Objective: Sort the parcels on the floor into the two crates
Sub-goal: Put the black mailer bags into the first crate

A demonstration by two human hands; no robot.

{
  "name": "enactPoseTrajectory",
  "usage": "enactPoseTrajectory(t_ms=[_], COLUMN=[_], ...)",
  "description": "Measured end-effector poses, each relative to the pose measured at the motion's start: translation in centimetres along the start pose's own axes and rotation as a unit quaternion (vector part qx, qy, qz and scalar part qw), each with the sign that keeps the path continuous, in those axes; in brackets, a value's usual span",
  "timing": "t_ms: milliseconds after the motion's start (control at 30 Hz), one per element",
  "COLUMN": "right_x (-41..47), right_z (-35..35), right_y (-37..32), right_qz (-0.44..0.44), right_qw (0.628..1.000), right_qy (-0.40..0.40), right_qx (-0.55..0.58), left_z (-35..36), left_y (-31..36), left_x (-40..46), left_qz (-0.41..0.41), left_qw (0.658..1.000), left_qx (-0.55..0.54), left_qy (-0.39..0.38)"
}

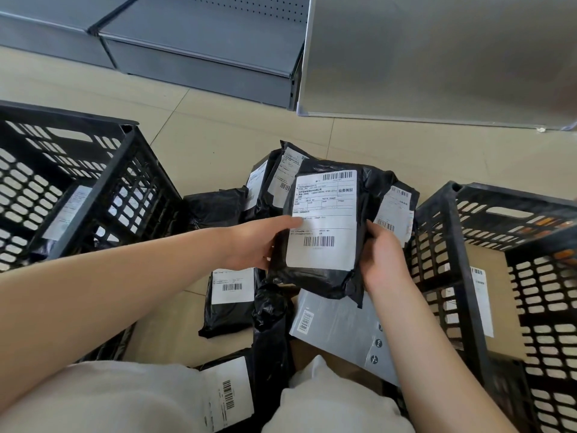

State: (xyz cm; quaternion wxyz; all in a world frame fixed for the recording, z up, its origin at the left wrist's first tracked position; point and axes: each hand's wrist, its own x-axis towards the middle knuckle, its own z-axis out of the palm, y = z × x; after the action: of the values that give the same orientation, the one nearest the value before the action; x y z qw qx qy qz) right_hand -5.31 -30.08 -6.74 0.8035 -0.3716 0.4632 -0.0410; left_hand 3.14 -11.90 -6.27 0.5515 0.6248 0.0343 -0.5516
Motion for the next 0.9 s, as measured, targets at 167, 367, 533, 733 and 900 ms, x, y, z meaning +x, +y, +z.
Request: enactPoseTrajectory(t_ms=[167, 367, 533, 733, 900], right_x=[-0.3, -0.7, -1.3, -1.9, -2.2], right_z=[0.6, 1.5, 2.8, 5.9, 10.1], right_y=[0.4, 0.2, 0.2, 2.2, 4.3], right_qz=[0.003, 0.022, 0.015, 0.005, 0.014], right_qw=[1.0, 0.995, 0.994, 0.979, 0.956], right_qy=[-0.006, -0.048, -0.063, -0.108, -0.15], right_qx=[-0.026, -0.081, -0.084, -0.175, -0.251], left_z=[-0.1, -1.1, -3.4, -7.2, -12.0], left_y=[0.2, 1.3, 2.2, 1.0, -0.4], left_x=[-0.4, -1.0, -2.3, -5.8, -9.7], left_qz=[-0.004, 0.03, 0.067, 0.152, 0.171], left_qw=[0.999, 0.999, 0.991, 0.966, 0.94], left_qx=[-0.016, -0.01, 0.065, 0.097, 0.088], left_qy=[-0.027, 0.045, 0.1, 0.185, 0.283])
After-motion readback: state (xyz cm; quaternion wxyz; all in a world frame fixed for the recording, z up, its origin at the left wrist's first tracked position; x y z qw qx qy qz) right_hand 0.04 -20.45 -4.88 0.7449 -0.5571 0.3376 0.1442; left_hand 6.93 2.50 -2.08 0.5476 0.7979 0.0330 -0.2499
